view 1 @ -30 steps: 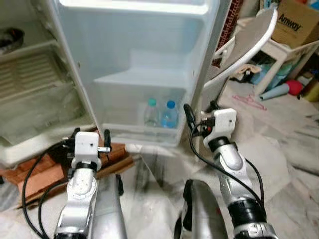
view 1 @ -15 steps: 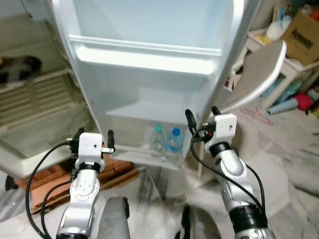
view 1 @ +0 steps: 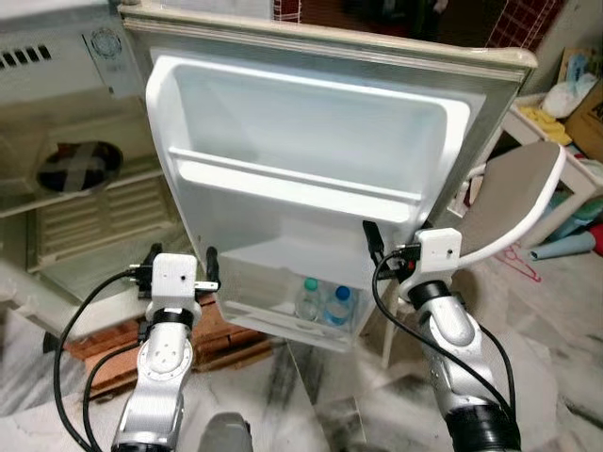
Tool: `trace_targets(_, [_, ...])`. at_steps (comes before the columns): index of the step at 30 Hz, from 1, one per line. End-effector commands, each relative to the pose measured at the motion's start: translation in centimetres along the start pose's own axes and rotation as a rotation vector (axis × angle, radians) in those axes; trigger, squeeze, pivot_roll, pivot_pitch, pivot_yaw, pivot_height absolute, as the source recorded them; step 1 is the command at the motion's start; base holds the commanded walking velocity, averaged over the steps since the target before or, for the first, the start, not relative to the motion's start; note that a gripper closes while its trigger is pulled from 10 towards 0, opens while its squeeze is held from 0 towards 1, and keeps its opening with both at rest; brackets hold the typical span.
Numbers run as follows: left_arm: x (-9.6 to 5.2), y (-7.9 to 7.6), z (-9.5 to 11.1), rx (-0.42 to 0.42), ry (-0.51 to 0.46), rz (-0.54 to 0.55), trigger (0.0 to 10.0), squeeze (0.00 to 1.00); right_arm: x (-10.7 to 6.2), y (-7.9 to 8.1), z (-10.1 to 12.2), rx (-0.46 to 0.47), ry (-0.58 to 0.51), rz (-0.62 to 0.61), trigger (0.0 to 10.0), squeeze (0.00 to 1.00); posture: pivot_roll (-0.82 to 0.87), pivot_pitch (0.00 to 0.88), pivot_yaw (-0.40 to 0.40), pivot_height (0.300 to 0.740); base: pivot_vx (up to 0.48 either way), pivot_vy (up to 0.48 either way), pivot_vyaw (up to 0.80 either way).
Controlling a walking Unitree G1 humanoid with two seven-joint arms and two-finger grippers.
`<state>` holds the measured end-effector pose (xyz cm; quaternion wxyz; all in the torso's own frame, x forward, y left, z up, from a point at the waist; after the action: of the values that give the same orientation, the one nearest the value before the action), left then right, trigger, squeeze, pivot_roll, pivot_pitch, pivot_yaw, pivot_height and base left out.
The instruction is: Restocking fridge
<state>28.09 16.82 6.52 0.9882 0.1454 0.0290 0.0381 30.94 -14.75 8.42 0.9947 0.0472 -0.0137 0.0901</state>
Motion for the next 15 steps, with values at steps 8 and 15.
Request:
trace_targets(8, [-0.35,-0.75,-0.66,0.012,0.031,-0.02,10.0,0.0,-0.15,2.02,0.15,0.014,0.006,0.105,10.0,0.0,0.06,0.0,-0.037,0.74,0.0,-0.127,0.0])
trace_targets(15, [-0.41,-0.72,-0.62,0.025,0.026,-0.013,10.0,0.0,0.6,2.41,0.63,0.003,0.0,0.144,10.0,0.0,0.07,0.0,-0.045,0.74,0.0,-0.344,0.0])
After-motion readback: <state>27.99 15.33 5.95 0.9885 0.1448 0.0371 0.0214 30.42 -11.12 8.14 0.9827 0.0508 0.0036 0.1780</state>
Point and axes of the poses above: a point about 5 cm out from each wrist's last joint towards the gripper, its own x axis pointing out of the wrist towards the gripper, its own z axis along the axis of the wrist's last joint, y = z × x, the point moved 3 cm from there along x, pointing out of the wrist towards the gripper, and after that the axes turned 4 degrees about x, right-handed, at the moved point
